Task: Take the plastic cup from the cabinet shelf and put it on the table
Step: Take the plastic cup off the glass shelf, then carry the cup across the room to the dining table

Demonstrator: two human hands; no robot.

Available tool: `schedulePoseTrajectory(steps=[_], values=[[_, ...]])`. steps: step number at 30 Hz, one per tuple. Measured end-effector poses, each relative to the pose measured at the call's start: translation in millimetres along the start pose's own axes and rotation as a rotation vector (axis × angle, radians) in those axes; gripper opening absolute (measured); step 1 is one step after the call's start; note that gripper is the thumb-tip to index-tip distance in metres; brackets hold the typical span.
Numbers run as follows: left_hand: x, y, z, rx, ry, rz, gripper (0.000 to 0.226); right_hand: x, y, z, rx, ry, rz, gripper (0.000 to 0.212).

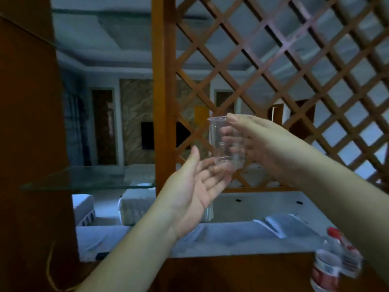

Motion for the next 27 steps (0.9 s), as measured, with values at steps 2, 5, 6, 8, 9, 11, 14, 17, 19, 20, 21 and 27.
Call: schedulePoseTrajectory(steps=[2,5,6,8,9,11,14,17,19,20,21,27], values=[[1.7,-0.1,27.2,-0.080,0.015,-0.007,0.056,-16.9,21.2,-19.7,0.028,-0.004,-0.023,0.050],[5.1,-3.3,65.7,-0.175,0.000,-0.016,0.060,-36.9,52.0,-49.3,0.084,0.034,-0.060,0.064],[6.4,-5.0,77.8,-0.205,0.000,-0.021,0.060,-42.3,61.9,-58.5,0.100,0.056,-0.070,0.063],[8.5,-9.7,100.3,-0.263,0.006,-0.033,0.061,-53.3,79.9,-76.0,0.132,0.077,-0.110,0.057],[8.7,-12.5,110.7,-0.291,0.017,-0.041,0.061,-59.1,87.7,-84.1,0.148,0.085,-0.129,0.054],[7.4,-18.1,130.5,-0.346,0.046,-0.052,0.060,-68.7,101.7,-98.8,0.173,0.124,-0.154,0.050],[5.9,-28.4,158.2,-0.446,0.063,-0.038,0.058,-81.2,119.3,-117.0,0.217,0.178,-0.201,0.054],[2.7,-40.0,186.3,-0.551,0.096,-0.027,0.056,-88.8,136.8,-133.9,0.256,0.216,-0.256,0.060],[1.5,-45.4,203.4,-0.622,0.111,-0.006,0.055,-94.1,150.7,-143.5,0.297,0.220,-0.341,0.063],[1.1,-47.5,211.6,-0.658,0.120,0.009,0.054,-96.2,157.8,-147.3,0.317,0.226,-0.379,0.065],[1.0,-48.9,219.9,-0.690,0.130,0.022,0.053,-97.8,165.3,-150.7,0.338,0.239,-0.408,0.068],[11.4,-47.7,271.6,-0.845,0.136,0.122,0.051,-110.2,213.0,-156.5,0.437,0.340,-0.545,0.058]])
Point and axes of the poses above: each hand's wrist, its own y-axis away from the middle knuckle, its own x-axis out of the palm, z = x × y, the point moved 3 cm from there along -y, towards the middle knuckle, and after that the axes turned 13 degrees about y, right-handed, at the moved point
